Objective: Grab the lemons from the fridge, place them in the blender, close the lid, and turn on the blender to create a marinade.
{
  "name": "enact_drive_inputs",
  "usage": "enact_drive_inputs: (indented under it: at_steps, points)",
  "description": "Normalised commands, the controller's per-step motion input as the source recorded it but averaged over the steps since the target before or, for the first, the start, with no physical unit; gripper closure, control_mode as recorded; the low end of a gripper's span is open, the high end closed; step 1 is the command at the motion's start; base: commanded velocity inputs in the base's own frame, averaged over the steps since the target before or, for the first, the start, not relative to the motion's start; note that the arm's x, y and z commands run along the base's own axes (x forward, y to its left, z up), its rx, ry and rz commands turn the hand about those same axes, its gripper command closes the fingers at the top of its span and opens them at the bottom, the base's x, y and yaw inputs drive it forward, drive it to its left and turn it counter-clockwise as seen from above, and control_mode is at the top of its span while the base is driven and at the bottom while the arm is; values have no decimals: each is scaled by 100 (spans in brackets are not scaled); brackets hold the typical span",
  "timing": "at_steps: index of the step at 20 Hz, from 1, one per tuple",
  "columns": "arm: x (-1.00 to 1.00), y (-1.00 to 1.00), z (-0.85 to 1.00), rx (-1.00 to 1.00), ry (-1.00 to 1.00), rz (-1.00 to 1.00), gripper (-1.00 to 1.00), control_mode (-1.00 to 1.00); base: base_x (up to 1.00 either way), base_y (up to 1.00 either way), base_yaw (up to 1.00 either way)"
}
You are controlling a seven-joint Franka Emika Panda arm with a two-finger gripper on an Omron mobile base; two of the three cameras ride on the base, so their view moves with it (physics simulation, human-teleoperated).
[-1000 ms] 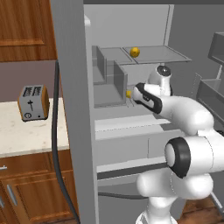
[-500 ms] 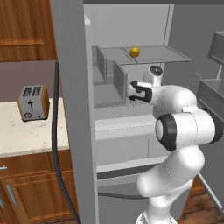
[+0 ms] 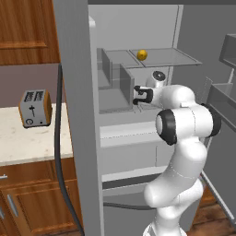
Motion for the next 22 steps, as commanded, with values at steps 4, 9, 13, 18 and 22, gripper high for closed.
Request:
enact_drive_inputs:
  at_steps: [4, 9, 13, 18, 22]
  points:
    - [44, 0, -19, 0, 0, 0, -100, -100, 0, 0, 0]
    - [45, 0, -25, 0, 1, 0, -100, -100, 0, 0, 0]
    - [44, 0, -25, 0, 2, 0, -100, -100, 0, 0, 0]
    - [39, -3, -19, 0, 1, 0, -100, -100, 0, 0, 0]
    - [38, -5, -18, 0, 0, 0, -100, -100, 0, 0, 0]
